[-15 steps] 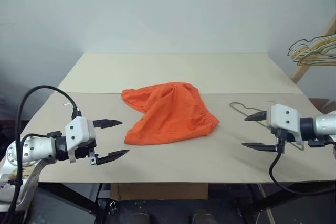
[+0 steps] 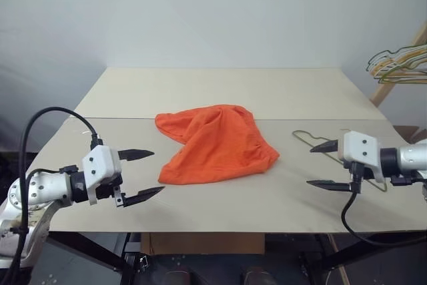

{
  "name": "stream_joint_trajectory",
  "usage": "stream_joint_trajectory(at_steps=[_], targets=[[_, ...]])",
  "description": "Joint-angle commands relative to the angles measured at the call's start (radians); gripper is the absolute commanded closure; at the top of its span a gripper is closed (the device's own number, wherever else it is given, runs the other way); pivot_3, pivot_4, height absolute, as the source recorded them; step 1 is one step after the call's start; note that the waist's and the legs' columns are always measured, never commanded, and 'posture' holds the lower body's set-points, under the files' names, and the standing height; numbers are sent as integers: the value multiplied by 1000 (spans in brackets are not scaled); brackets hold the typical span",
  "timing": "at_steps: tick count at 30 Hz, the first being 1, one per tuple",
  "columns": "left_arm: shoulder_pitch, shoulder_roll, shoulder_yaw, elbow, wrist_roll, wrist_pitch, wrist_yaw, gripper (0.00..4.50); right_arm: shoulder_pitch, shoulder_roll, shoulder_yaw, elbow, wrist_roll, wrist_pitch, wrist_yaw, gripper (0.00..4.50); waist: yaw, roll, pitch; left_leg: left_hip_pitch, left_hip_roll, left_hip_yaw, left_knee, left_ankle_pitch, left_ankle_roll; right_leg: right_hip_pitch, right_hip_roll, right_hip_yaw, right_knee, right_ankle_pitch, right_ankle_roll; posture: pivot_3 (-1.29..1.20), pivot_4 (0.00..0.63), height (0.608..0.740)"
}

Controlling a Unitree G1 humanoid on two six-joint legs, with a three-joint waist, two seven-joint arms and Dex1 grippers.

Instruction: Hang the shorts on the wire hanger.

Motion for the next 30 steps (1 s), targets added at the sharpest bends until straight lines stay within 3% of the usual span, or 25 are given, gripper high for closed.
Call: stream_joint_trajectory(at_steps=[1, 10, 19, 25, 30], targets=[[-13, 15, -4, -17, 27, -23, 2, 0, -39, 4, 6, 10, -6, -28, -7, 14, 1, 0, 0, 0, 0, 0, 0, 0, 0, 0, 0, 0, 0, 0, 0, 44, 0, 740], [20, 43, -48, 22, 102, -67, -44, 0, -175, 100, 136, 131, -159, -160, -110, 14, -14, 0, 0, 0, 0, 3, 0, 0, 0, -1, 0, 0, 0, 0, 0, -7, 0, 740], [-14, 35, -107, 55, 127, -74, -57, 0, -404, 230, 388, 504, -563, -611, -364, 14, -36, 1, 0, 0, 0, 3, 0, 0, 0, -1, 0, 1, 0, 0, -1, -27, 0, 740], [3, 34, -107, 57, 131, -83, -52, 0, -523, 270, 504, 704, -729, -840, -484, 14, -52, 1, 1, 0, 0, -1, -2, 0, 0, -2, -1, 2, 0, 0, -1, -18, 0, 740], [25, 33, -98, 44, 134, -84, -43, 0, -582, 306, 547, 806, -786, -920, -541, 14, -54, 1, 1, 0, 0, -4, -2, 0, 0, -2, -1, 2, 1, 0, -1, 17, 0, 740]])
